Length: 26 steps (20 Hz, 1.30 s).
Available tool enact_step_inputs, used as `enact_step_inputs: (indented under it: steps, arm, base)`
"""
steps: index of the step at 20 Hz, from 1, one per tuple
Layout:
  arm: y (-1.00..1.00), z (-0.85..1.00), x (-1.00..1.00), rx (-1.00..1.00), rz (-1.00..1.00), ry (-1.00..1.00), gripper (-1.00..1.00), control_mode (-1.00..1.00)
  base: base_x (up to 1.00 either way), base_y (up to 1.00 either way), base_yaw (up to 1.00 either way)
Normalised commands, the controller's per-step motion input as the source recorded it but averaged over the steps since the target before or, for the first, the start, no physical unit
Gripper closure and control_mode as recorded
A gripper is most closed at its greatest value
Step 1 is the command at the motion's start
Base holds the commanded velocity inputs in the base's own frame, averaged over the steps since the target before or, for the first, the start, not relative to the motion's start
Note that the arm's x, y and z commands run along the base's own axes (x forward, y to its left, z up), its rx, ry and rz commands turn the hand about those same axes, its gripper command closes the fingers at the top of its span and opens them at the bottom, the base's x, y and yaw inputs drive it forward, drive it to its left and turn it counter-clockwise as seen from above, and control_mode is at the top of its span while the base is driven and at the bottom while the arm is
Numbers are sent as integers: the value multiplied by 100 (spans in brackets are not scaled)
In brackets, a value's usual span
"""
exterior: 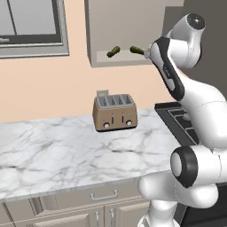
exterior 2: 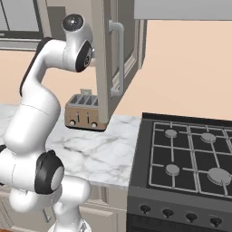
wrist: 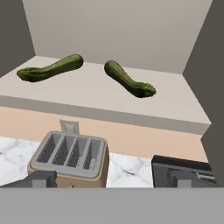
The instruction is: Pick the squashs from the cabinet and place them in one bowl. Pick the lemon from the sink and place it in the other bowl.
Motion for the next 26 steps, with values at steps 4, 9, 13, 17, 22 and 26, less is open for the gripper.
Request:
enact_step_inputs:
  steps: [4, 9, 13, 17, 22, 26]
  arm:
    - [0, -1, 30, -1, 3, 0, -100, -100]
    - [0, -29, 25, -1, 4, 0, -100, -100]
    - [0, -24, 26, -4, 3, 0, -100, -100]
    - [-1, 0, 25, -5, 3, -2, -100, -100]
    - [-12, 0, 34, -4, 3, -3, -100, -100]
    - [-16, 0, 38, -2, 4, -2, -100, -100]
  base:
    - [0, 0, 0]
    - [0, 0, 0]
    - [0, 0, 0]
    - [0, 0, 0]
    - [0, 0, 0]
    - [0, 0, 0]
